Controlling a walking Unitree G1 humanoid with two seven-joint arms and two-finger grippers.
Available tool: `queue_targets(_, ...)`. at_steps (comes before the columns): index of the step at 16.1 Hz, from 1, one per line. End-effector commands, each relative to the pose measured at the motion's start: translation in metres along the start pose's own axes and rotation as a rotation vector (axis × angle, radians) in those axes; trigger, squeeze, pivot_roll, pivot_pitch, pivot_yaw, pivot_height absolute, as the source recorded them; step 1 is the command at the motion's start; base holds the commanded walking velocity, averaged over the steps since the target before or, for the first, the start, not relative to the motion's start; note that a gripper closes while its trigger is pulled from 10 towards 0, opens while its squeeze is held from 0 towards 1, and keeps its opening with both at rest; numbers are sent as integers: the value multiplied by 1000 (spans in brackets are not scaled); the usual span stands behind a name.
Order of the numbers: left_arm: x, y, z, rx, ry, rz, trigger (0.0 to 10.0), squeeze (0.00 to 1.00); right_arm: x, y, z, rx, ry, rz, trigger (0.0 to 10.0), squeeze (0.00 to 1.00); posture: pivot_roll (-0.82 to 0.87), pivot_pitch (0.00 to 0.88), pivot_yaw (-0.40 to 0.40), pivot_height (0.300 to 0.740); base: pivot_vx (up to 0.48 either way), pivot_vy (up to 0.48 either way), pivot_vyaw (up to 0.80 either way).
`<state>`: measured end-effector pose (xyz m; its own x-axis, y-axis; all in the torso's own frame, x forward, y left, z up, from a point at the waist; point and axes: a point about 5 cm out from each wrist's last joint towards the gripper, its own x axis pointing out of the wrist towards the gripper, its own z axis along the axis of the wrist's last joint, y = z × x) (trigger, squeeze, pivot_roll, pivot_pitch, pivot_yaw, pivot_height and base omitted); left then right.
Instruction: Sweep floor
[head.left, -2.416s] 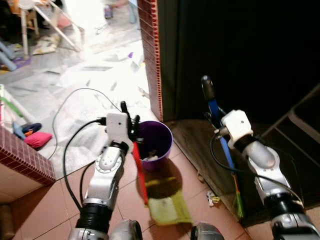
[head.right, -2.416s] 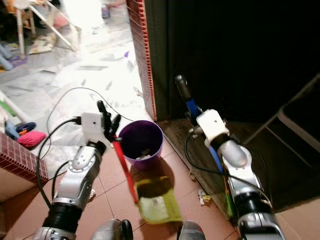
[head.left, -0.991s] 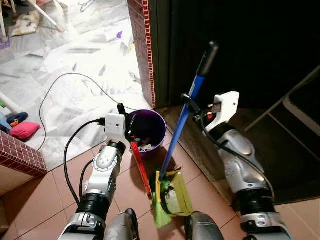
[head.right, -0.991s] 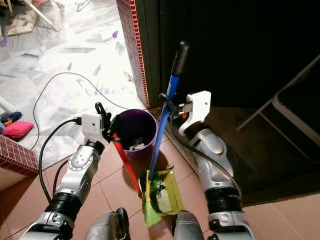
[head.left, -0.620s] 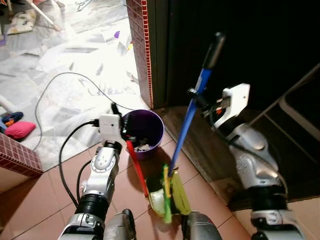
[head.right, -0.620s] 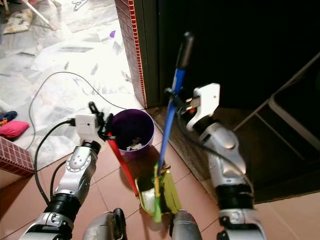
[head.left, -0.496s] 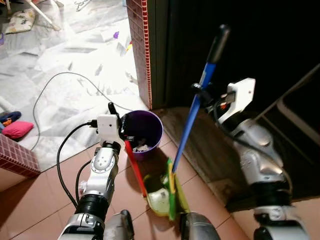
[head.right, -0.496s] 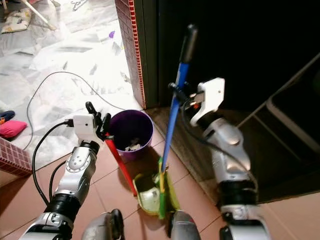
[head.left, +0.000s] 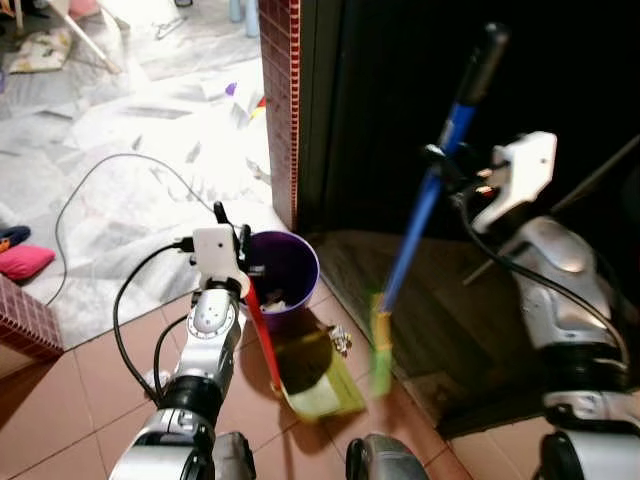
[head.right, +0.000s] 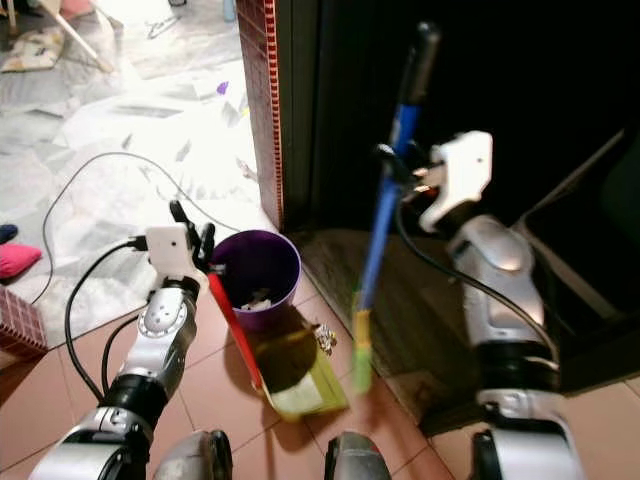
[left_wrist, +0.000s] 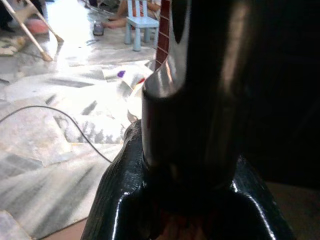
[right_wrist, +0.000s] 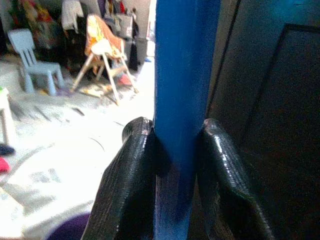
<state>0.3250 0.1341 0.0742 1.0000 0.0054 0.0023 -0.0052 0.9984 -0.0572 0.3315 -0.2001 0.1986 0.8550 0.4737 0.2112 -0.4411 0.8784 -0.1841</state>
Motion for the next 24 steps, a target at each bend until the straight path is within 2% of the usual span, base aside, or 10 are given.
queue_targets(1, 5, -2, 8, 13, -38, 2, 10000, 0, -9, -9, 2, -49, 0, -9, 10000, 0, -258, 0, -53, 740, 0, 0, 0)
queue_targets(6, 6, -5, 3, 63, -16, -8, 10000, 0, -10, 1, -12, -38, 8, 2, 10000, 0, -266, 0, -28, 740, 0, 0, 0)
queue_targets(8, 4, -2, 0, 84, -9, 14, 10000, 0, -9, 10, -31, -40, 95, 10, 10000, 0, -261, 0, -18, 740, 0, 0, 0)
queue_targets(10, -2, 13, 1, 138, -51, 104, 10000, 0, -7, 37, -43, -3, 90, 125, 10000, 0, -250, 48, 16, 740, 0, 0, 0)
queue_targets(12, -5, 23, 0, 161, -57, 154, 10000, 0, -5, 52, -50, -55, 70, 226, 10000, 0, -214, 77, 12, 740, 0, 0, 0)
queue_targets(15, -3, 26, 5, 143, -73, 173, 10000, 0, 13, 65, -46, 68, 4, 353, 10000, 0, -162, 128, -11, 740, 0, 0, 0)
queue_targets(18, -2, 25, 10, 131, -91, 181, 10000, 0, 30, 73, -42, 83, -70, 368, 10000, 0, -133, 150, -10, 740, 0, 0, 0)
queue_targets(20, -3, 24, 9, 109, -85, 177, 10000, 0, 40, 91, -43, 231, -126, 367, 10000, 0, -121, 155, -7, 740, 0, 0, 0)
queue_targets(22, -4, 24, 6, 111, -69, 163, 10000, 0, 37, 109, -45, 355, -146, 421, 10000, 0, -138, 155, -10, 740, 0, 0, 0)
queue_targets(24, -5, 24, 3, 108, -60, 158, 10000, 0, 34, 110, -42, 458, -165, 426, 10000, 0, -147, 148, -13, 740, 0, 0, 0)
